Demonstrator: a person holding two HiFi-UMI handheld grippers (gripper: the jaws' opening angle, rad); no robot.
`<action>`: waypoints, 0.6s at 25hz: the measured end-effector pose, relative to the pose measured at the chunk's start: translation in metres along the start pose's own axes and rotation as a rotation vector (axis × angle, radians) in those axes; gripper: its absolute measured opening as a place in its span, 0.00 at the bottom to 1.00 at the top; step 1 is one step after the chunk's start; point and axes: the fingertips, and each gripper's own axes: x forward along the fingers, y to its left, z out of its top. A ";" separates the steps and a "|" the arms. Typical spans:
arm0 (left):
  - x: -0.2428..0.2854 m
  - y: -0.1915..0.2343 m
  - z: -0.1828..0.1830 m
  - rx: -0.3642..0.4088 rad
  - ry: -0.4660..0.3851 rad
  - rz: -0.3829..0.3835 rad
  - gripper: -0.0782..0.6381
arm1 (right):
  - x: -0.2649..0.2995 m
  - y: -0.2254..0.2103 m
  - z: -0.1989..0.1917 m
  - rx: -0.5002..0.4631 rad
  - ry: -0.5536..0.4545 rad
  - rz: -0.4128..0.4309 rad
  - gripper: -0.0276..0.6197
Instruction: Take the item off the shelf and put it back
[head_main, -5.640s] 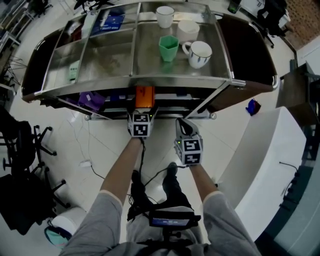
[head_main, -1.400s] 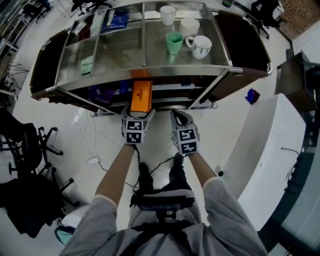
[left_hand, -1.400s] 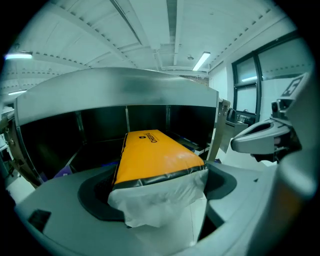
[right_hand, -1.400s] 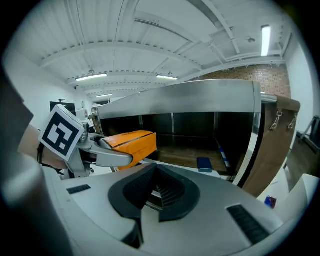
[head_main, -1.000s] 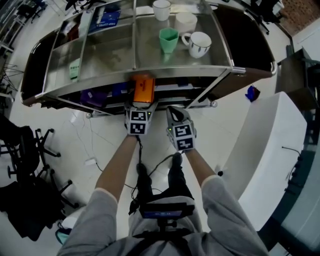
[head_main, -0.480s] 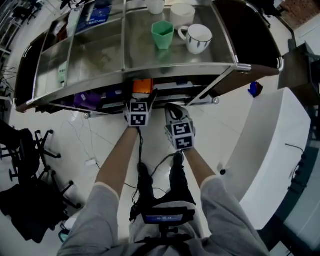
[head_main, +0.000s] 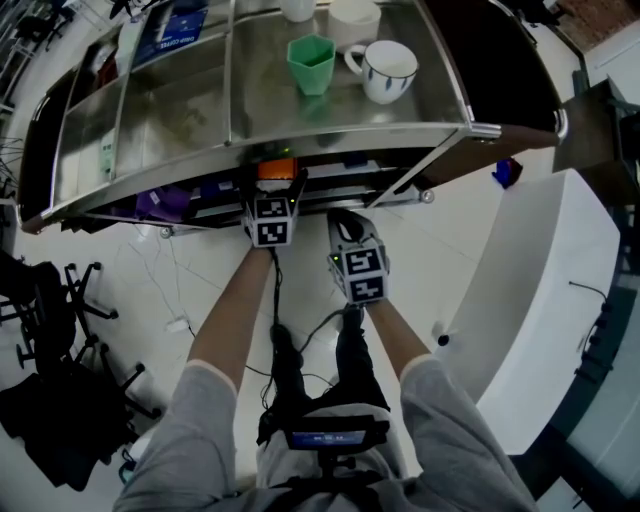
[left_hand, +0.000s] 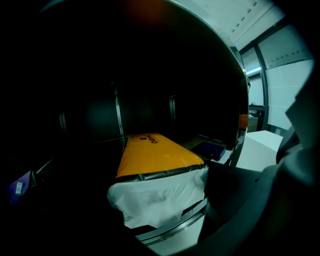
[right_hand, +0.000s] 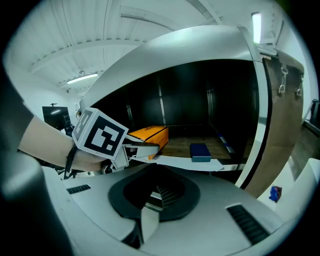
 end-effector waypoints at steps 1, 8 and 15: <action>0.001 0.000 0.000 0.000 -0.004 0.000 0.76 | 0.000 -0.001 -0.001 0.001 0.000 -0.001 0.06; 0.002 -0.005 0.002 -0.046 -0.027 -0.018 0.82 | -0.003 -0.003 -0.007 0.002 0.010 -0.003 0.06; -0.008 -0.005 0.007 -0.023 -0.021 -0.023 0.87 | -0.006 0.002 -0.004 0.001 0.004 0.001 0.06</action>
